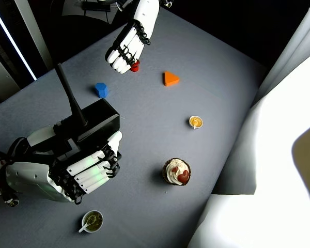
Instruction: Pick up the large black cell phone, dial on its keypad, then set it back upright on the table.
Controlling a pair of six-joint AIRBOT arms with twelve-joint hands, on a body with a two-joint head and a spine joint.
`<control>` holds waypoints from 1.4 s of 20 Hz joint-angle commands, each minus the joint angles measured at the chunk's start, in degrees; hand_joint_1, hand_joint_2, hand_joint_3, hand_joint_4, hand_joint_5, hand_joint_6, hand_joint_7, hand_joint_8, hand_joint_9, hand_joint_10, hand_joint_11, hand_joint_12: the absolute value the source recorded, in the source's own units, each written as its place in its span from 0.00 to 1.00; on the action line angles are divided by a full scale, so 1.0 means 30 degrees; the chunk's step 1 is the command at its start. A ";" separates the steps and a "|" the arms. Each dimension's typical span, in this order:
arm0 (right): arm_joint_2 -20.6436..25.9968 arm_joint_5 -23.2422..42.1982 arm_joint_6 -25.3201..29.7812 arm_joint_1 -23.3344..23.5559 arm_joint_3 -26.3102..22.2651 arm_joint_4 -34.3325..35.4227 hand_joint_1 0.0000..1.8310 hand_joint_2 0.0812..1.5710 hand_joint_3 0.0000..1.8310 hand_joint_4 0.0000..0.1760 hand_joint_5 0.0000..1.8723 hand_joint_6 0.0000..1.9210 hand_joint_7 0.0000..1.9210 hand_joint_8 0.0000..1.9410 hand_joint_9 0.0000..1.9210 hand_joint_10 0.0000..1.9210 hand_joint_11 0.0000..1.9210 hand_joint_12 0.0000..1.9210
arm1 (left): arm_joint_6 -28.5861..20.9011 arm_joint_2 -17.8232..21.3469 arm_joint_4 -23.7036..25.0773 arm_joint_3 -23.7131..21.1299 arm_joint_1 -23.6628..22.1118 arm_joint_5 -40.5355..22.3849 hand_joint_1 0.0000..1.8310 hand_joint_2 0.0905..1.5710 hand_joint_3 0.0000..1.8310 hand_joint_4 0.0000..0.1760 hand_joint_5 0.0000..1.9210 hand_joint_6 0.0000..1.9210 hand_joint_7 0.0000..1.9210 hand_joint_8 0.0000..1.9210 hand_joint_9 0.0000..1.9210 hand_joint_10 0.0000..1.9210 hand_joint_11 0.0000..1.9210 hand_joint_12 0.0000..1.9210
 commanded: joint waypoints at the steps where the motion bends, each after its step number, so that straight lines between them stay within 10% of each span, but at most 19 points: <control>1: 0.0154 0.2837 0.0438 -0.0043 0.0133 0.0177 0.75 0.68 0.00 0.00 0.55 0.37 0.51 0.50 0.49 0.65 0.50 0.55 | -0.0065 0.0008 -0.1163 -0.0154 -0.0292 -0.1354 0.04 0.72 0.00 0.23 0.11 0.00 0.09 0.00 0.08 0.00 0.00 0.15; 14: 0.0053 0.2909 0.0436 -0.0212 0.0350 0.0169 0.74 0.72 0.00 0.00 0.50 0.47 0.43 0.63 0.45 0.70 0.39 0.62 | -0.0040 0.0006 -0.1201 -0.0152 -0.0248 -0.1350 0.04 0.73 0.00 0.22 0.13 0.00 0.11 0.00 0.10 0.00 0.00 0.22; 15: 0.0051 0.2909 0.0436 -0.0212 0.0356 0.0169 0.74 0.72 0.00 0.00 0.50 0.49 0.43 0.61 0.46 0.68 0.39 0.63 | -0.0025 0.0006 -0.1270 -0.0194 -0.0244 -0.1340 0.04 0.73 0.00 0.23 0.13 0.00 0.11 0.00 0.10 0.00 0.00 0.22; 16: 0.0047 0.2909 0.0436 -0.0212 0.0369 0.0169 0.67 0.72 0.00 0.00 0.50 0.52 0.44 0.63 0.44 0.44 0.38 0.62 | -0.0011 0.0006 -0.1287 -0.0231 -0.0244 -0.1338 0.06 0.72 0.00 0.23 0.12 0.00 0.11 0.00 0.09 0.00 0.00 0.22; 17: 0.0040 0.2907 0.0436 -0.0212 0.0388 0.0167 0.63 0.73 0.00 0.00 0.47 0.58 0.42 0.30 0.47 0.22 0.34 0.64 | -0.0006 0.0006 -0.1294 -0.0282 -0.0246 -0.1337 0.09 0.71 0.00 0.21 0.12 0.00 0.11 0.00 0.09 0.00 0.00 0.22; 20: 0.0015 0.2907 0.0436 -0.0212 0.0419 0.0165 0.60 0.75 0.00 0.00 0.44 0.64 0.45 0.05 0.45 0.14 0.28 0.65 | 0.0027 -0.0008 -0.1400 -0.0318 -0.0233 -0.1319 0.10 0.71 0.00 0.19 0.13 0.00 0.12 0.00 0.11 0.00 0.00 0.25; 22: 0.0017 0.2907 0.0436 -0.0212 0.0419 0.0165 0.57 0.70 0.00 0.00 0.41 0.11 0.40 0.01 0.42 0.09 0.25 0.63 | 0.0098 -0.0030 -0.1566 -0.0328 -0.0219 -0.1291 0.08 0.71 0.00 0.18 0.14 0.00 0.13 0.00 0.11 0.00 0.00 0.25; 28: 0.0120 0.2909 0.0436 -0.0212 0.0461 0.0167 0.50 0.65 0.00 0.00 0.33 0.00 0.31 0.00 0.32 0.00 0.13 0.56 | 0.0119 -0.0051 -0.1604 -0.0420 -0.0212 -0.1283 0.10 0.71 0.00 0.19 0.14 0.00 0.12 0.00 0.11 0.00 0.00 0.25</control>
